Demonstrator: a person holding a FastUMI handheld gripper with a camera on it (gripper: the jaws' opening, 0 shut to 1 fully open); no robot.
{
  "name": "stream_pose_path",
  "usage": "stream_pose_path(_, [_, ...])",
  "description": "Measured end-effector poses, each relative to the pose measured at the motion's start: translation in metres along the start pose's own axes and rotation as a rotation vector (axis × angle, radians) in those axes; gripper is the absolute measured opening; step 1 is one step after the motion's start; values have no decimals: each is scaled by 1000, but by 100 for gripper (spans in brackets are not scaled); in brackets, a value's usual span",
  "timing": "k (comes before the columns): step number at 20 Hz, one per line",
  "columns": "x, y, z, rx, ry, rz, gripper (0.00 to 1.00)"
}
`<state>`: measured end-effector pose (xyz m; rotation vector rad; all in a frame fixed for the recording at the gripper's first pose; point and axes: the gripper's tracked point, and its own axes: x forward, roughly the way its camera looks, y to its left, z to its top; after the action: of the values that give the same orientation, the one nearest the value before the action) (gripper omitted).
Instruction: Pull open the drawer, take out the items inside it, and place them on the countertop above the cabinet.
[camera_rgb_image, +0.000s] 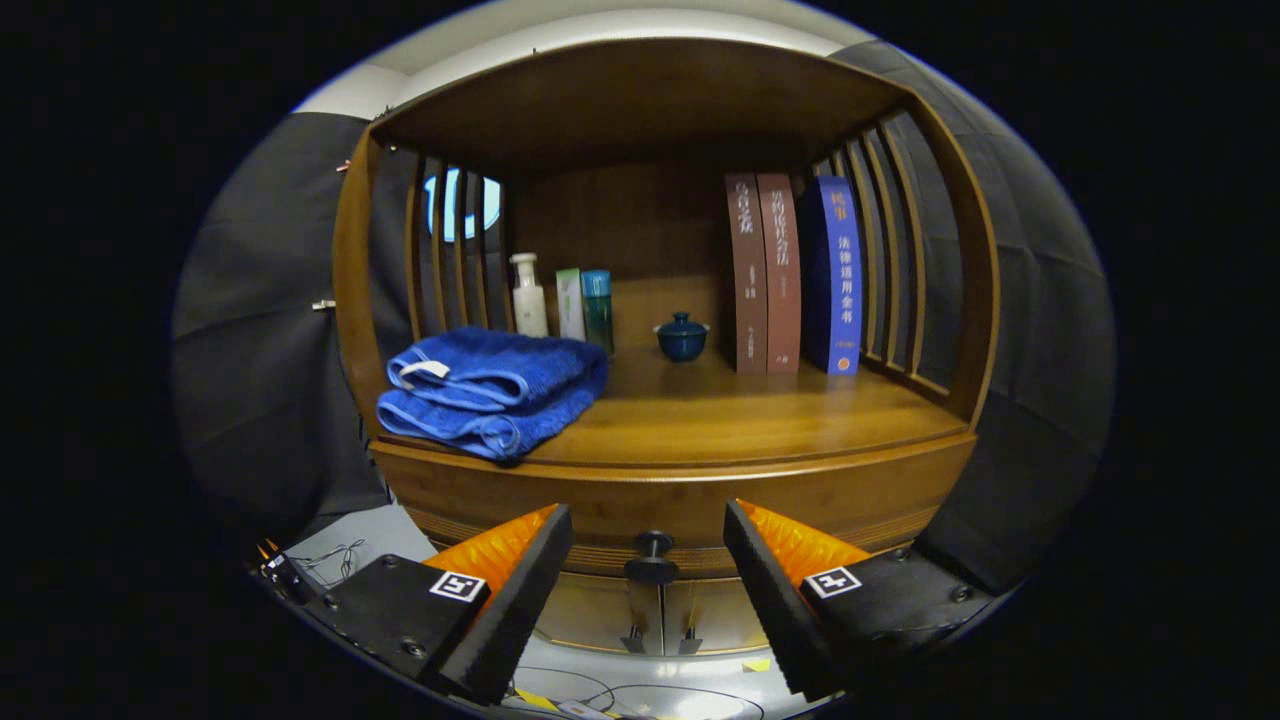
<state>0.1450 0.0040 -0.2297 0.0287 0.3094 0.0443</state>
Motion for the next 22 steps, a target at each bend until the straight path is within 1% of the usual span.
stream_pose_path(3, [22,-6,-29,1,77,-26,100])
stream_pose_path(7, [38,-9,-48,25,115,-39,100])
stream_pose_path(9, [41,-9,-52,32,128,-40,82])
stream_pose_path(10, [43,-1,-54,38,127,-13,73])
stream_pose_path(12, [42,-3,-54,7,128,-34,50])
stream_pose_path(13, [45,-3,-55,10,131,-32,45])
stream_pose_path(14, [46,-3,-57,15,130,-31,45])
stream_pose_path(15, [41,-2,-54,15,131,-31,37])
stream_pose_path(18, [43,-3,-54,1,140,-32,37])
stream_pose_path(22, [40,-4,-55,29,133,-43,37])
